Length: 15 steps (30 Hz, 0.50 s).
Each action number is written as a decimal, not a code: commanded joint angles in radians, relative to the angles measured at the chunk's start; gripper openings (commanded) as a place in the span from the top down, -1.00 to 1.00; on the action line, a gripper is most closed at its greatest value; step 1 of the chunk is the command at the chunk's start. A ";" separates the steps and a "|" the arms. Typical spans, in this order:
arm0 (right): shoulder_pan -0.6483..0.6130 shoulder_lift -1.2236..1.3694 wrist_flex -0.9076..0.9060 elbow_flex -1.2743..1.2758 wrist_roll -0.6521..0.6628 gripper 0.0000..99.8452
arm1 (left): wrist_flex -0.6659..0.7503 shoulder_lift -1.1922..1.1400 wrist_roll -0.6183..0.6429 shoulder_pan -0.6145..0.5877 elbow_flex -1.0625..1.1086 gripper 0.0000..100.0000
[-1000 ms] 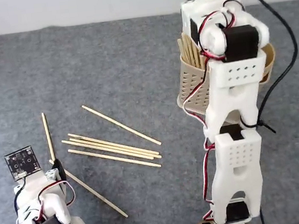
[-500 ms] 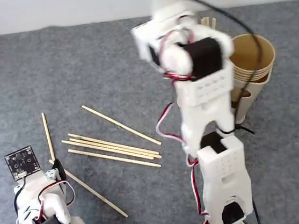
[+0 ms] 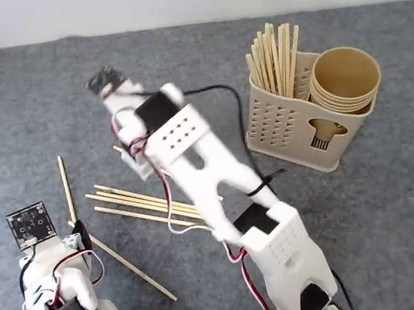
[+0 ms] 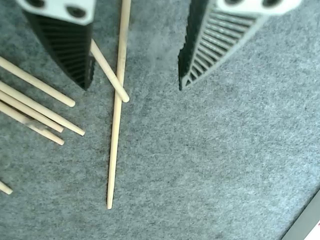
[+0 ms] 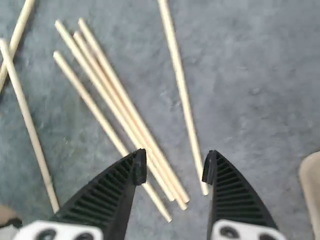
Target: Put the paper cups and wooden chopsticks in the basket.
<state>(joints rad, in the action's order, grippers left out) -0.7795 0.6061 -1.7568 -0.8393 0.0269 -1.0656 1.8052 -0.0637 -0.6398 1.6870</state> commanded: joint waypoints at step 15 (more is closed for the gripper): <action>-0.088 -0.496 0.303 0.779 0.133 0.60 | 0.014 0.015 0.003 0.000 -0.004 0.48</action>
<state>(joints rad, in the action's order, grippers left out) -0.8838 0.1964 -1.6141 -0.2056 0.1450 -1.0656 1.8052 -0.0637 -0.6398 1.6870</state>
